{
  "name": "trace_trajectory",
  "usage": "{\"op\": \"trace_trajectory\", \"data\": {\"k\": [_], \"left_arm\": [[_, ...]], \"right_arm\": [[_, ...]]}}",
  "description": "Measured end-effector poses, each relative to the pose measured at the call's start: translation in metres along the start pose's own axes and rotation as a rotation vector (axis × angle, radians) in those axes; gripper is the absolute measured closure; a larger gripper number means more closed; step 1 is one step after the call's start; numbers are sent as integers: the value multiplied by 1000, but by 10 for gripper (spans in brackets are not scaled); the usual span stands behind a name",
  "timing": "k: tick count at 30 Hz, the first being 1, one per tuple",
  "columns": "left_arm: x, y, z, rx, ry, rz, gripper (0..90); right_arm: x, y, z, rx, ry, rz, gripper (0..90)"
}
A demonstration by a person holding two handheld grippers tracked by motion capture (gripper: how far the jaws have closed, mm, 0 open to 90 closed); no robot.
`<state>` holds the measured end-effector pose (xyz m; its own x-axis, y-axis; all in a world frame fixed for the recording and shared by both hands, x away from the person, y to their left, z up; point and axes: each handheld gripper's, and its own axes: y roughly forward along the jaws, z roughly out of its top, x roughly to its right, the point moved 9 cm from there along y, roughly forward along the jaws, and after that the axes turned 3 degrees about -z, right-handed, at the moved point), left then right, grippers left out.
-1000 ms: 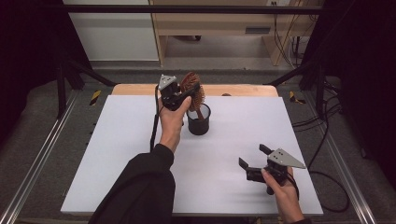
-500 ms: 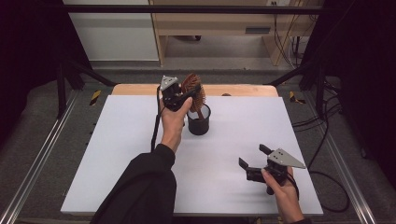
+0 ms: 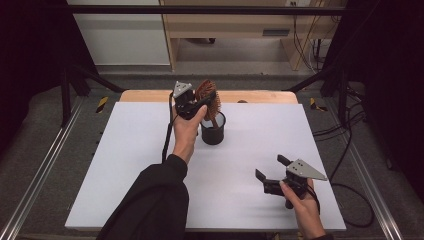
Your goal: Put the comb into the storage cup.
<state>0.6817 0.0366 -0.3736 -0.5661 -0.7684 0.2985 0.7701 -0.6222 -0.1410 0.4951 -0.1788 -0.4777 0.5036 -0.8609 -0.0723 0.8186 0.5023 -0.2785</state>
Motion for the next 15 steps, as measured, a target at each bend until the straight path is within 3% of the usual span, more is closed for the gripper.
{"op": "trace_trajectory", "data": {"k": [15], "left_arm": [[-23,-2,-1,-27,-20,15,455]], "right_arm": [[0,0,0,-3,5,1,37]]}}
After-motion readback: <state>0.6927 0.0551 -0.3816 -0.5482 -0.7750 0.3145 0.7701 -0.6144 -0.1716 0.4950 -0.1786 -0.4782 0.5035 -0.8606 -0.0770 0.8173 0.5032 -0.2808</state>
